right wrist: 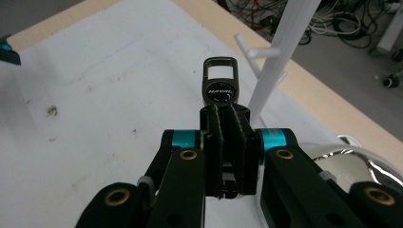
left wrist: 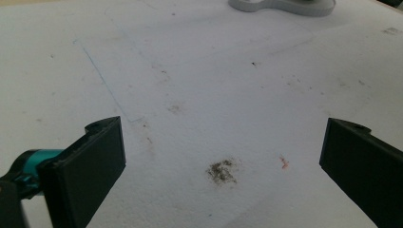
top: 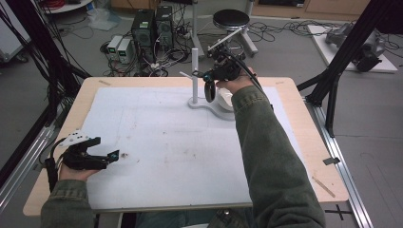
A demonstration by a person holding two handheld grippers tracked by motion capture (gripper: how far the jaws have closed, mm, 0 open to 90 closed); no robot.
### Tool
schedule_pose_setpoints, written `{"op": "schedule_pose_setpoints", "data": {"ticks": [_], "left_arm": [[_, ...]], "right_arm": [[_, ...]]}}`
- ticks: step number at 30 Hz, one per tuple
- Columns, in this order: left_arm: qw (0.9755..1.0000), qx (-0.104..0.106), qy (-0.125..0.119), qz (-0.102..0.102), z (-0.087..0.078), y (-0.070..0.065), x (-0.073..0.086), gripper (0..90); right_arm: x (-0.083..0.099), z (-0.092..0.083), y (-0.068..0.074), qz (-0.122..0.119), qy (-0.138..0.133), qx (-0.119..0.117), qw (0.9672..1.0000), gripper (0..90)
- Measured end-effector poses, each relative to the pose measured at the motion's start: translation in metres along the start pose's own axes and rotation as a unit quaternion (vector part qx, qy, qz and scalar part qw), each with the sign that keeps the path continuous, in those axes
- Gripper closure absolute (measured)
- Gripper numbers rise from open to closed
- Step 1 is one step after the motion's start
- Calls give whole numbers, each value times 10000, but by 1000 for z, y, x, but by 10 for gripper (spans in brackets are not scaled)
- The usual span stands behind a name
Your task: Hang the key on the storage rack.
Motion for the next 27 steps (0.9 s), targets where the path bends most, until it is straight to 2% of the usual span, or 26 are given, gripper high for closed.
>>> {"op": "schedule_pose_setpoints", "data": {"ticks": [6, 10, 25, 27], "left_arm": [[10000, 5, 37, 20, 0, 0, 0, 18], [10000, 9, 22, -2, 0, 0, 0, 18], [10000, -61, -35, -10, -2, 1, 0, 18], [10000, -63, 0, -4, -1, 1, 1, 18]], "right_arm": [[-12, 1, -8, 152, -77, 179, 9997, 845], [-12, 8, -9, 179, 63, 206, 9996, 845], [-10, 23, -14, 337, 128, 272, 9990, 845], [-10, 31, -13, 321, 191, 281, 9989, 844]]}}
Point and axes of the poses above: each handheld gripper's, and its own axes: z roughly forward along the jaws, x roughly out of its underside, y roughly to its left, the point moved 5 cm from there along z, roughly forward along the jaws, and after that the axes turned 14 degrees about y, right-handed, at the moved point
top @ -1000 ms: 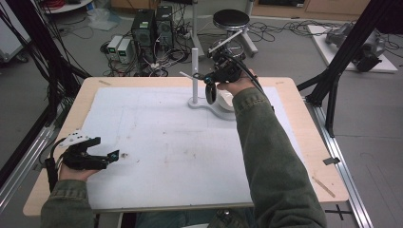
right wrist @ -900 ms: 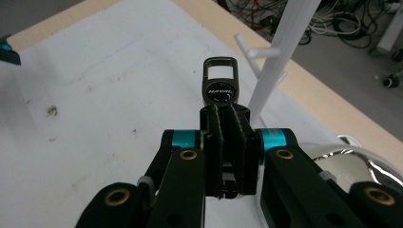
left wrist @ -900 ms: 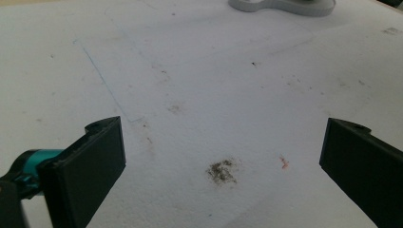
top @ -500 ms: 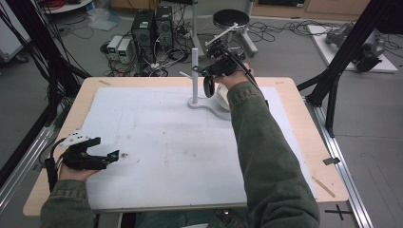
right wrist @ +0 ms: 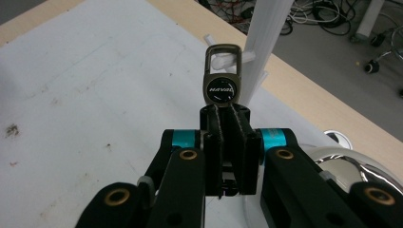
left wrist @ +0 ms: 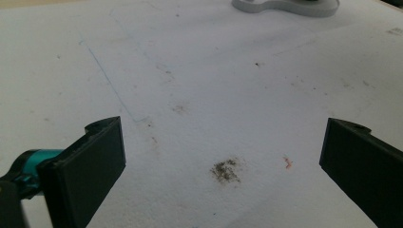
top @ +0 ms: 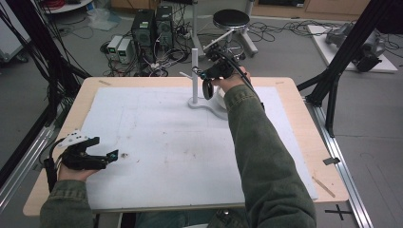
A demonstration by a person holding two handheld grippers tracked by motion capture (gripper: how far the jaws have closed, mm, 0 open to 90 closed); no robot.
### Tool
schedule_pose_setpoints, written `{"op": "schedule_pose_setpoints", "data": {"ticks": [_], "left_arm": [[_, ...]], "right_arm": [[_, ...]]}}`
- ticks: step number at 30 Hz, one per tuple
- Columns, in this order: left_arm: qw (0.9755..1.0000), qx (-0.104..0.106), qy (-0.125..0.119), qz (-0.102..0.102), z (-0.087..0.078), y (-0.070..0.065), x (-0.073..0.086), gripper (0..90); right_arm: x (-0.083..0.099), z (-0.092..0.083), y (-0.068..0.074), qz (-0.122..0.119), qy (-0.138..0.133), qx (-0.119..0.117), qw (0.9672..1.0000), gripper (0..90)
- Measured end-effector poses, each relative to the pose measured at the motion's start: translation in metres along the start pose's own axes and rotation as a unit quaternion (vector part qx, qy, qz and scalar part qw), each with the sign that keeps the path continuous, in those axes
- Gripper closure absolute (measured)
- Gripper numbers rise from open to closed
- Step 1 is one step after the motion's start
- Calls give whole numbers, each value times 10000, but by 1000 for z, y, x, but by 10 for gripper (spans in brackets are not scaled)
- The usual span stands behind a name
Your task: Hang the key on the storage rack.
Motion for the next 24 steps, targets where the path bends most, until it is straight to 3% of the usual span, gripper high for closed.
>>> {"op": "schedule_pose_setpoints", "data": {"ticks": [9, 18, 24], "left_arm": [[10000, -48, 14, -25, -1, 1, 1, 18], [10000, -45, 27, -32, -1, 1, 1, 18], [9999, -75, 60, -36, 0, 1, 1, 18]], "right_arm": [[0, 13, 4, 71, 112, 88, 9999, 814], [11, 16, 3, 261, 97, -194, 9994, 720], [24, 15, -3, 282, 174, -107, 9994, 629]]}}
Point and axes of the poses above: each handheld gripper's, and its own axes: z roughly forward along the jaws, x roughly out of its underside, y roughly to its left, the point moved 5 cm from there along z, roughly forward along the jaws, and after that the axes turned 14 degrees about y, right-handed, at the moved point
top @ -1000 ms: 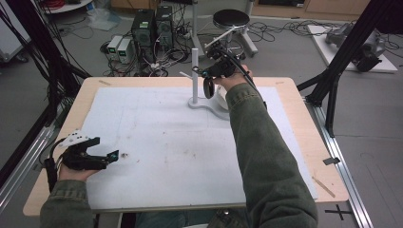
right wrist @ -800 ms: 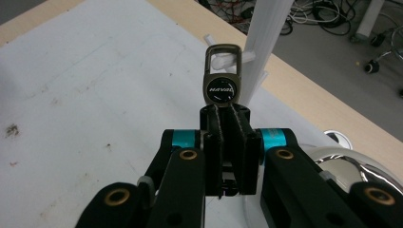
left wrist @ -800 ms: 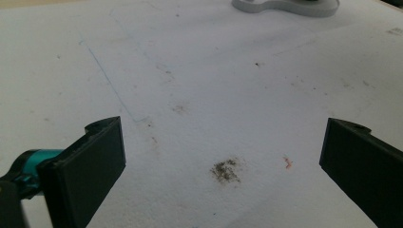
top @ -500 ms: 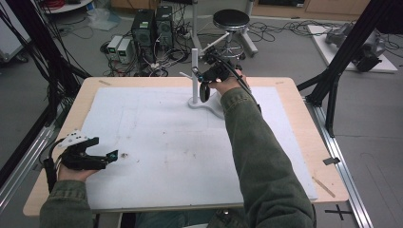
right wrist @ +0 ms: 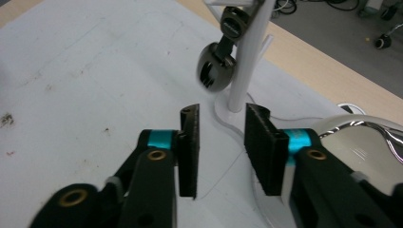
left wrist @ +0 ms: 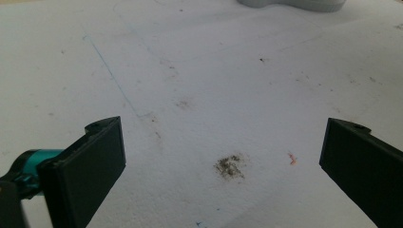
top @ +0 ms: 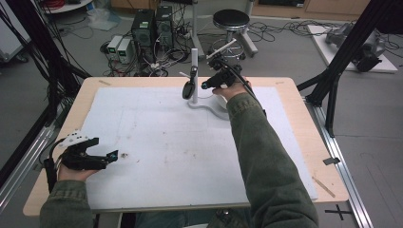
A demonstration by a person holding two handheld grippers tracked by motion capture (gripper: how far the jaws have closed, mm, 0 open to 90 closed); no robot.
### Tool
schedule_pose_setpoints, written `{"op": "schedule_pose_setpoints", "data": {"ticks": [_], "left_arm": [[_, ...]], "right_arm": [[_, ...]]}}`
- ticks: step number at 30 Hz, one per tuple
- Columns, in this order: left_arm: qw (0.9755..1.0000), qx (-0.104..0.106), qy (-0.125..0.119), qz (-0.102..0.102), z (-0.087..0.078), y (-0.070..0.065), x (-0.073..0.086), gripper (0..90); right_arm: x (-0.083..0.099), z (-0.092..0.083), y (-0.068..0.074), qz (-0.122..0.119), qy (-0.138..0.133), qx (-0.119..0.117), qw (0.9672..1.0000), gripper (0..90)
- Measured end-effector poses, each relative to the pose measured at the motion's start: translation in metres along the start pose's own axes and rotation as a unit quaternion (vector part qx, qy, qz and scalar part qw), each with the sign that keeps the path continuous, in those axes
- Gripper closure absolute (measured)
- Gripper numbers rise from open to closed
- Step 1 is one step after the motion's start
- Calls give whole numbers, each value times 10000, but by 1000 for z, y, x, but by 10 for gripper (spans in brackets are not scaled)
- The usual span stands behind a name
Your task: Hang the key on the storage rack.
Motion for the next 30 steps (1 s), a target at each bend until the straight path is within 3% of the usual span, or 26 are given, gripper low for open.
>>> {"op": "schedule_pose_setpoints", "data": {"ticks": [5, 8, 12, 19, 22, 24, 30], "left_arm": [[10000, -10, 16, 19, -1, 1, 0, 18], [10000, -28, 2, 8, -1, 0, 0, 18], [10000, -44, 2, -11, -1, 0, 0, 18], [10000, -66, 18, 13, -1, 0, 0, 18], [10000, -69, 18, 10, -1, 0, 0, 18], [10000, -69, -3, 10, -1, -1, 0, 18], [10000, -56, -1, 2, 1, -1, -1, 18]], "right_arm": [[9, 1, -1, 35, -13, -129, 9999, 519], [22, 8, -1, 112, 132, -184, 9997, 414], [33, 13, -4, 179, 199, -279, 9993, 341], [53, 12, -11, 392, 208, -210, 9988, 191], [59, 10, -13, 373, 240, -119, 9989, 136], [68, 8, -15, 249, 269, 34, 9993, 3], [82, 6, -16, 184, 163, 22, 9997, 5]]}}
Point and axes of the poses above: each handheld gripper's, and its own axes: z roughly forward along the jaws, x roughly out of its underside, y roughly to its left, the point moved 5 cm from there along z, roughly forward along the jaws, and after that the axes turned 14 degrees about y, right-handed, at the moved point
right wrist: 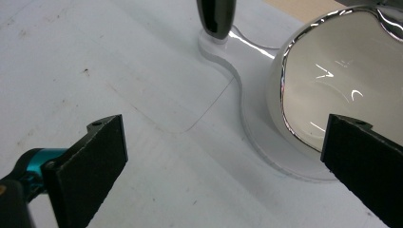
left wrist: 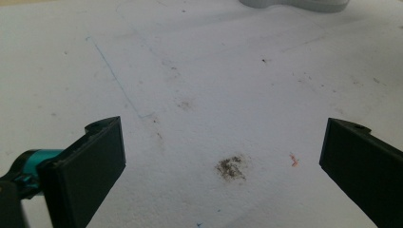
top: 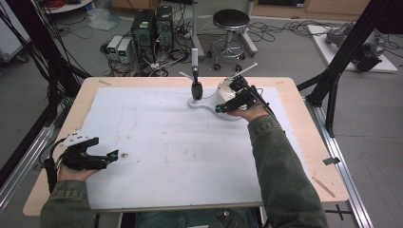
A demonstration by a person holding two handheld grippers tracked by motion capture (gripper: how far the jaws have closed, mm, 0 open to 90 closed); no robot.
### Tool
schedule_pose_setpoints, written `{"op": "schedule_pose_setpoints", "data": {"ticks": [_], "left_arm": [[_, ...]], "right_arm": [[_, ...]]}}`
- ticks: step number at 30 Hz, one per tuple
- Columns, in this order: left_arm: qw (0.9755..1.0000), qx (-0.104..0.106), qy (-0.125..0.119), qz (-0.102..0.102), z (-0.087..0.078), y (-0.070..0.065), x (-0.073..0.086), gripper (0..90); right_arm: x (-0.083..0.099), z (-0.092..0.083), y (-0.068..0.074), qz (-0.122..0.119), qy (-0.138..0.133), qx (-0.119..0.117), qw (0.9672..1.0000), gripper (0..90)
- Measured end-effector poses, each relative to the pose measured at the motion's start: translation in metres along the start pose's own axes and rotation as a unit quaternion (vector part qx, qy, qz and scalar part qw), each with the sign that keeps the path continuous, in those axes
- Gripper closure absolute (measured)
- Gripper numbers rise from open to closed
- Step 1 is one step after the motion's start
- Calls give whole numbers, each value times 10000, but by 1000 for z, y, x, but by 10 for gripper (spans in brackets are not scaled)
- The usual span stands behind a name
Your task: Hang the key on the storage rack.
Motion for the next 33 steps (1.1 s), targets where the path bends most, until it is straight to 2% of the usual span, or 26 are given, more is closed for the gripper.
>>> {"op": "schedule_pose_setpoints", "data": {"ticks": [9, 16, 22, 25, 33], "left_arm": [[10000, -31, -16, -7, 0, 1, 0, 18], [10000, -39, -10, 3, 0, 0, 0, 18], [10000, -58, -35, -8, -1, 1, 0, 18], [10000, -61, -34, -11, -1, 0, 0, 18], [10000, -42, -28, -27, -1, 0, 1, 18]], "right_arm": [[31, -1, -12, 264, -246, -157, 9992, 5], [50, -4, -16, 333, -451, -225, 9982, 5], [65, -1, -23, 381, -600, -219, 9972, 5], [77, 1, -27, 507, -664, -255, 9962, 5], [100, 5, -36, 616, -787, -131, 9949, 5]]}}
Point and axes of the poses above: each handheld gripper's, and its own axes: z roughly forward along the jaws, x roughly out of its underside, y roughly to its left, the point moved 5 cm from there along z, roughly forward along the jaws, and after that the axes turned 14 degrees about y, right-handed, at the moved point
